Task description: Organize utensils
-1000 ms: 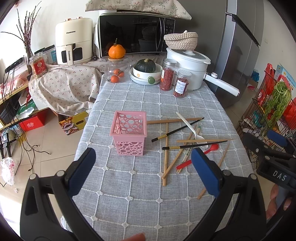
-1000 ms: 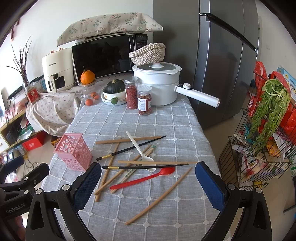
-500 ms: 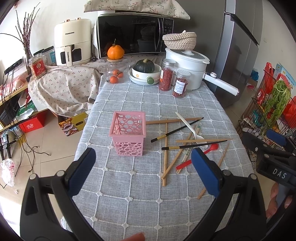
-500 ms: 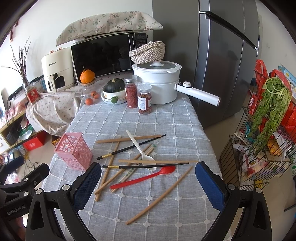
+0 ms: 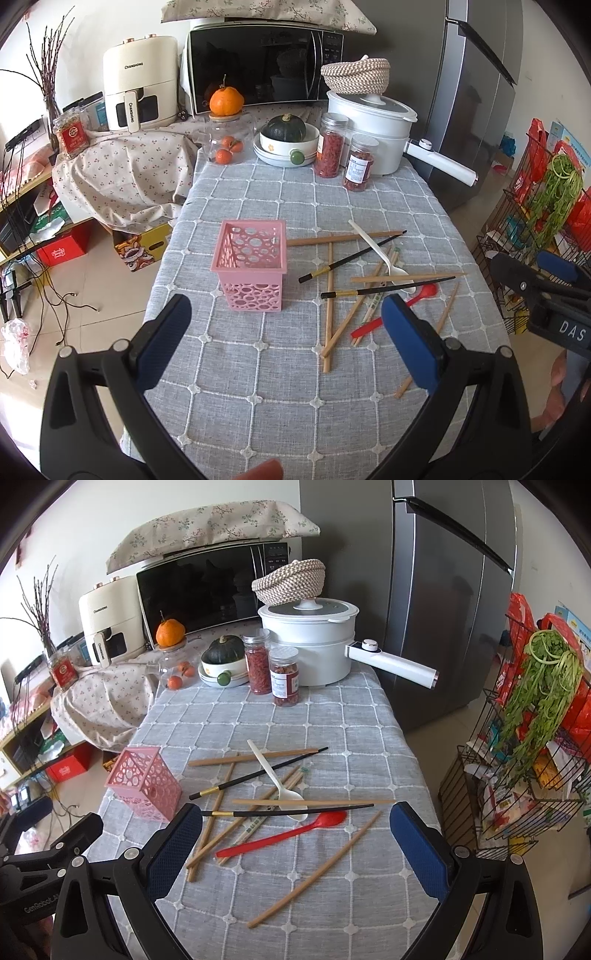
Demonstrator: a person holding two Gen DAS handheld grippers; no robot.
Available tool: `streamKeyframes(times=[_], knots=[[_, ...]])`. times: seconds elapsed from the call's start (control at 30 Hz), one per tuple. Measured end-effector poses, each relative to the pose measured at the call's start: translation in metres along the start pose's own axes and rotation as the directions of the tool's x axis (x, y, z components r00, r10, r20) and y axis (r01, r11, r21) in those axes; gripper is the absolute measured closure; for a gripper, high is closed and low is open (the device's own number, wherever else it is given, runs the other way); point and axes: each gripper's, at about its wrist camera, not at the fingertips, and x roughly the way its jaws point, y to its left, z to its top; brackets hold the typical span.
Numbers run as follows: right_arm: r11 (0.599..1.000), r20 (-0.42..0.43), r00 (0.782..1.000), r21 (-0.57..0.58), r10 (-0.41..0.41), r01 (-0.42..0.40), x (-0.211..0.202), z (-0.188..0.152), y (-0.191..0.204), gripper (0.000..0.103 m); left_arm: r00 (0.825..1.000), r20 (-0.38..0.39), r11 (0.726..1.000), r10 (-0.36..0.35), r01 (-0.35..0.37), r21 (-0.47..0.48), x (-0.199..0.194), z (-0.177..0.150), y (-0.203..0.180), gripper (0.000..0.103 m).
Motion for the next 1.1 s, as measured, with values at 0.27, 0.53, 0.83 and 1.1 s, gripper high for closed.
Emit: streamKeyframes(times=[0.27,0.53,0.83,1.1], knots=[[0.999,-0.071,0.997,0.041,0.029,-0.026,0.018,0.01,-0.018,0.001,0.999,-0.013,0.997,-0.046,0.047,0.056,0.011,0.01,-0.016,0.001],[0.995,-0.185,0.983,0.1,0.005,0.014,0.059,0.018,-0.057,0.001,0.981,-0.159,0.978,-0.115,0.139,0.154,0.047,0.022,-0.046,0.001],[0.98,-0.31,0.95,0.199,0.047,0.017,0.101,0.012,-0.099,0.016,0.91,-0.356,0.942,-0.214,0.288,0.171,0.108,0.039,-0.077,0.028],[0.961,-0.382,0.921,0.276,0.078,0.033,0.122,0.0,-0.13,0.041,0.869,-0.447,0.907,-0.212,0.346,0.241,0.159,0.052,-0.112,0.06]])
